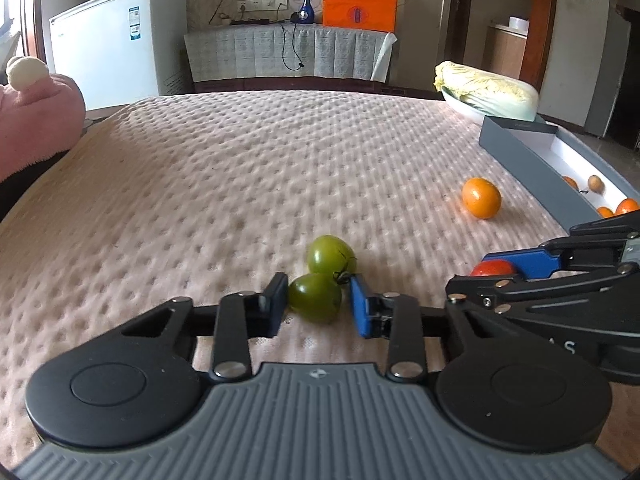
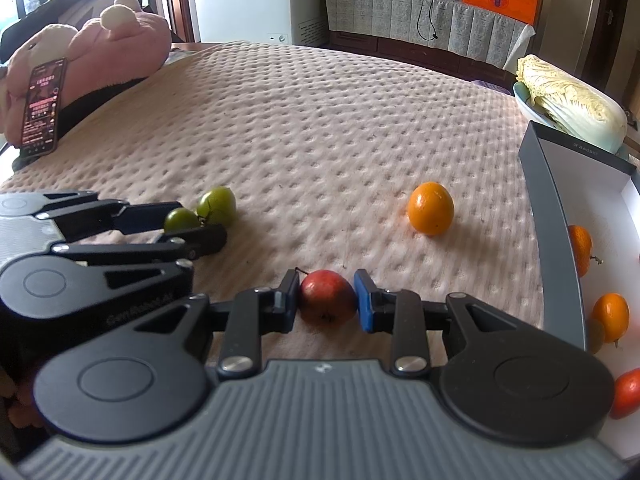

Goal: Organize fruits

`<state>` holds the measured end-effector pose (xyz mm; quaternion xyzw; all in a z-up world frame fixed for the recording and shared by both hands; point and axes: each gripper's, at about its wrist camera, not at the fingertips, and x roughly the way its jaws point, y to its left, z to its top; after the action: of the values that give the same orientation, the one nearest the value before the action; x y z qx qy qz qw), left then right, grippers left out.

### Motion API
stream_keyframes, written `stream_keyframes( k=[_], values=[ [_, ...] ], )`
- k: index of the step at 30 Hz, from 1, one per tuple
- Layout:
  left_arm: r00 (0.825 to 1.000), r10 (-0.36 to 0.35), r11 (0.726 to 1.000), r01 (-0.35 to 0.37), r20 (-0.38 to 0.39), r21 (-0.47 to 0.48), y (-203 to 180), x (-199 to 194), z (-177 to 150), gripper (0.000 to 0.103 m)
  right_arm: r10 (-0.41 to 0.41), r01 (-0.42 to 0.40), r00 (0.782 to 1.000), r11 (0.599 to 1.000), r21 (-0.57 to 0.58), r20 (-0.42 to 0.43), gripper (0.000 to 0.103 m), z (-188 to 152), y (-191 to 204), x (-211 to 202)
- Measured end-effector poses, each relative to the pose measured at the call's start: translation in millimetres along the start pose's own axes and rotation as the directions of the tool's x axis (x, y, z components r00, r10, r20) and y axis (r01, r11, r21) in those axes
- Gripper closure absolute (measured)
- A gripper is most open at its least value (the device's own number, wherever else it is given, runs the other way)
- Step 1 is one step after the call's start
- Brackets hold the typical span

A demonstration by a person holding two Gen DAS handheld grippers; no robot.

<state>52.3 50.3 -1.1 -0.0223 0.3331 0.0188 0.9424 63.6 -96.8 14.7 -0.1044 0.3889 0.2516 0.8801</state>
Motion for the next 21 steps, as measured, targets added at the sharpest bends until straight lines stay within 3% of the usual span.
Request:
stream_keyframes(
  k=[1, 9, 17, 20, 21],
  values=[
    [1.0, -0.003, 1.0, 0.003, 0.001, 0.0, 0.1, -0.3, 0.0, 0.071, 0.0, 0.0, 1.0, 1.0, 0.0, 0.0, 0.07, 0.0, 0.1, 0.0],
    [0.999, -0.033, 0.999, 0.033, -0.004, -0.038, 4.8, -6.6, 0.9, 0.072, 0.001, -0.001, 1.0, 1.0, 0.0, 0.0, 0.07, 0.1, -0.6, -0.1],
    [1.0, -0.012, 0.998, 0.011, -0.016, -0.054, 9.8, -6.2, -0.9, 0.071, 0.003, -0.003, 1.0, 1.0, 0.002, -0.001, 0.07, 0.0, -0.6, 0.1],
    [1.0, -0.01, 0.998, 0.009, -0.013, -0.062, 9.0, -5.5, -1.0, 0.067, 0.003, -0.003, 1.0, 1.0, 0.002, 0.0, 0.07, 0.0, -0.7, 0.1],
    [1.0, -0.021, 0.997, 0.02, -0.012, -0.069, 9.5, -5.3, -0.5, 0.061, 0.003, -0.003, 1.0, 1.0, 0.001, 0.0, 0.07, 0.0, -0.7, 0.1]
  ],
)
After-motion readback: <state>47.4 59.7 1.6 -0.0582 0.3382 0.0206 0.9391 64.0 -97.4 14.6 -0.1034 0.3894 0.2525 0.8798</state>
